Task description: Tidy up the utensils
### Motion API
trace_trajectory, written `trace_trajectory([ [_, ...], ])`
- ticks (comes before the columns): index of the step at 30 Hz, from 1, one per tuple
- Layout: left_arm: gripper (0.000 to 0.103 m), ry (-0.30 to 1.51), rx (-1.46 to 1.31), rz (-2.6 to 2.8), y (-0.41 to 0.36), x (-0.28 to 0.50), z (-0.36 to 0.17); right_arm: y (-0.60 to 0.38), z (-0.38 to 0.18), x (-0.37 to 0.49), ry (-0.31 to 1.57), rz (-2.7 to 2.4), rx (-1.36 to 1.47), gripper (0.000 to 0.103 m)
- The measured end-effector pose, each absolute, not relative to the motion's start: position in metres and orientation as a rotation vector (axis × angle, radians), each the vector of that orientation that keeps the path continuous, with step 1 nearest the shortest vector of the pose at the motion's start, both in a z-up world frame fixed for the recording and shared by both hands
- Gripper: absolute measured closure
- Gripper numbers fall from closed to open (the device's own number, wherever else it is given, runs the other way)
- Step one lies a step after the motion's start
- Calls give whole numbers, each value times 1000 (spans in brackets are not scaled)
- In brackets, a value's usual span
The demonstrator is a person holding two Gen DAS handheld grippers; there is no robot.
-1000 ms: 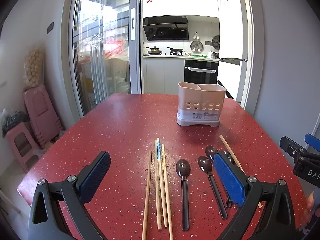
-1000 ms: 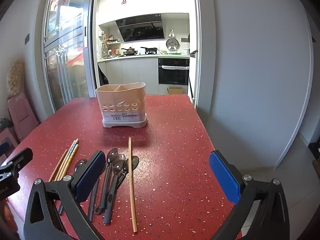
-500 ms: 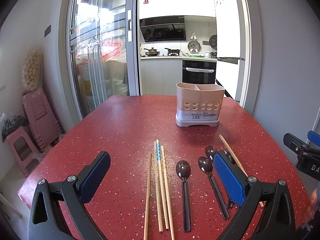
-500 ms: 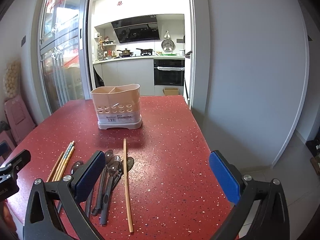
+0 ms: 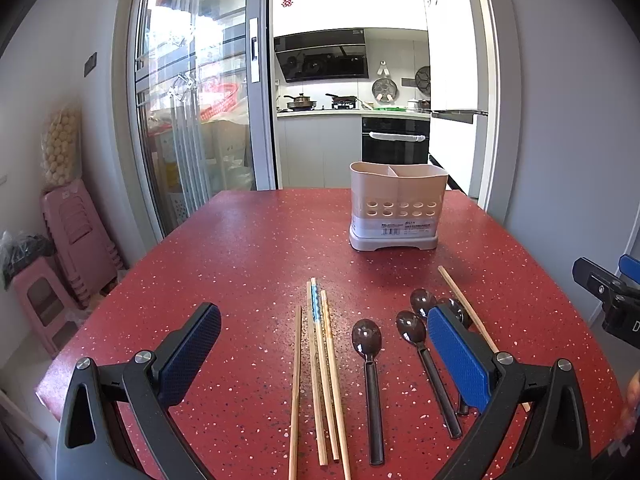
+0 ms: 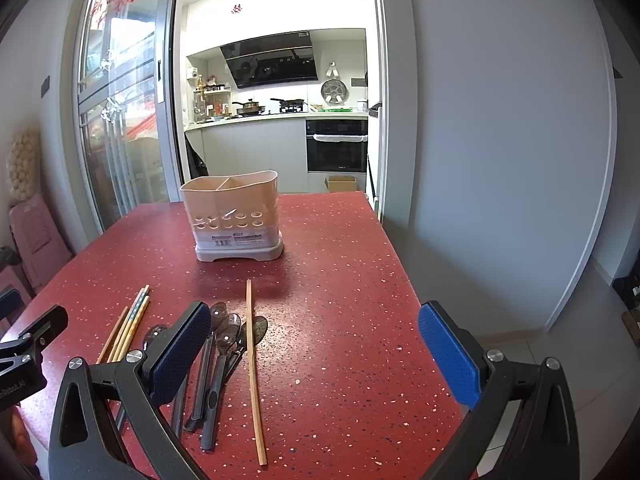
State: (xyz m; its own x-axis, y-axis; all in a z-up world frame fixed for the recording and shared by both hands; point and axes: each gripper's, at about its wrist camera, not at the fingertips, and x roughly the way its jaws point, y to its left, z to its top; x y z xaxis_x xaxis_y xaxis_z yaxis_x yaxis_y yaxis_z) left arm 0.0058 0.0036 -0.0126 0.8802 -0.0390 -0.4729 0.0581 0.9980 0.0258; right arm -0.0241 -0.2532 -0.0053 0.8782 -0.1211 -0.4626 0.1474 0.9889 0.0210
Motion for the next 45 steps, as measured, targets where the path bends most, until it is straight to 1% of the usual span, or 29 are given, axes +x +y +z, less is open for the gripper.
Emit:
trace_trajectory([
  [45,0,498,37,-17,12,9,-16,-256,-8,-20,498,-127,71,0],
])
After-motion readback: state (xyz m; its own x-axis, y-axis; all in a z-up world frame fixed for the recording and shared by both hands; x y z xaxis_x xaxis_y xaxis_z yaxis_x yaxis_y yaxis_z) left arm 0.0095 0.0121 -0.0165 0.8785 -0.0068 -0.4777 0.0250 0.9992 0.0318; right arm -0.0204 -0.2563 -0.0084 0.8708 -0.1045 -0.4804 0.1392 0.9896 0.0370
